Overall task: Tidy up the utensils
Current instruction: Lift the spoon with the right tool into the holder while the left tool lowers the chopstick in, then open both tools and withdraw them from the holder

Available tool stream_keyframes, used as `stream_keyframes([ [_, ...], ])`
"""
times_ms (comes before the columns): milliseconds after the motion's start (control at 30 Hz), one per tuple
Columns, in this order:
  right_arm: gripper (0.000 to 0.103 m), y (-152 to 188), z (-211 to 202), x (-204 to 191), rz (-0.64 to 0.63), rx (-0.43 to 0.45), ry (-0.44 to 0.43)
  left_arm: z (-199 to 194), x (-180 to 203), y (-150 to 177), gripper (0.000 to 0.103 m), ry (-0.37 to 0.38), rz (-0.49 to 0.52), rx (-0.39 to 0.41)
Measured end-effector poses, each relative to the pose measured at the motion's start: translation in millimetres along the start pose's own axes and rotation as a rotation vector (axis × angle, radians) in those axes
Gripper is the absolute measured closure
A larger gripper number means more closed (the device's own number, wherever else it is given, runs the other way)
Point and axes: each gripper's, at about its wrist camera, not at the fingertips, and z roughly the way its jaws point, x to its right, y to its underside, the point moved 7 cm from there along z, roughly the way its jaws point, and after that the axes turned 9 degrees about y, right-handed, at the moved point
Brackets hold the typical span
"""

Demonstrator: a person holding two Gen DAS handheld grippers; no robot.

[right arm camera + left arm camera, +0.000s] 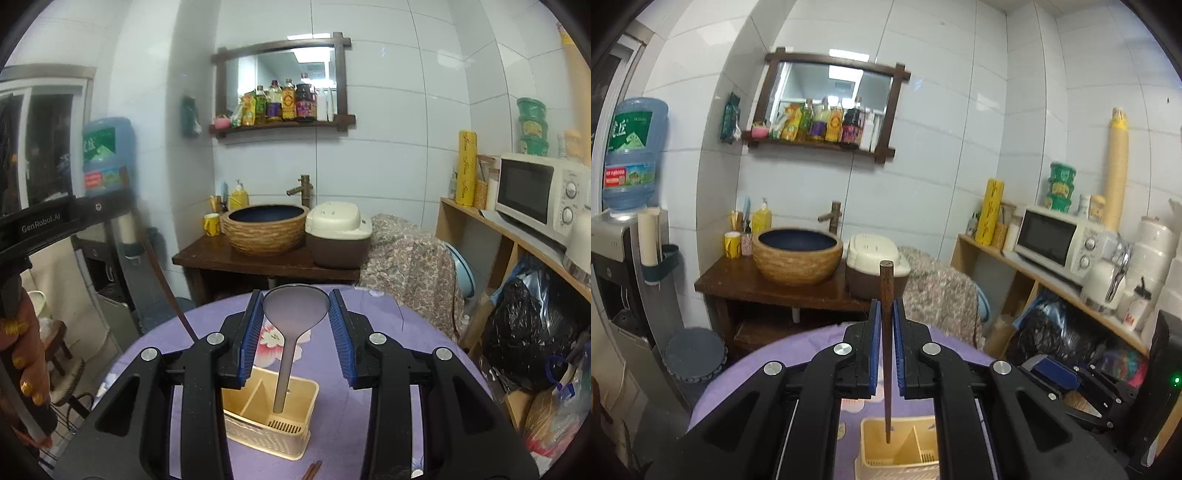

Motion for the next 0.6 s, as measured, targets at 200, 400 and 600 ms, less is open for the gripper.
stream_keyframes([
  [200,0.066,49.4,28.2,-1.4,-0.022,-0.074,0.016,21.5,-11.1,54.5,0.095,-0.016,-0.002,-0.1],
  [400,0.066,73.1,39.0,-3.4,-0.038,-0.111,0.015,32.4,-17.5,79.6,0.095,-0.025,-0.006,-0.155],
  [600,0.066,90.2,45.5,-7.0,-0.054,-0.128,0.027,33.4,-18.6,86.6,0.095,-0.04,0.022,-0.161],
])
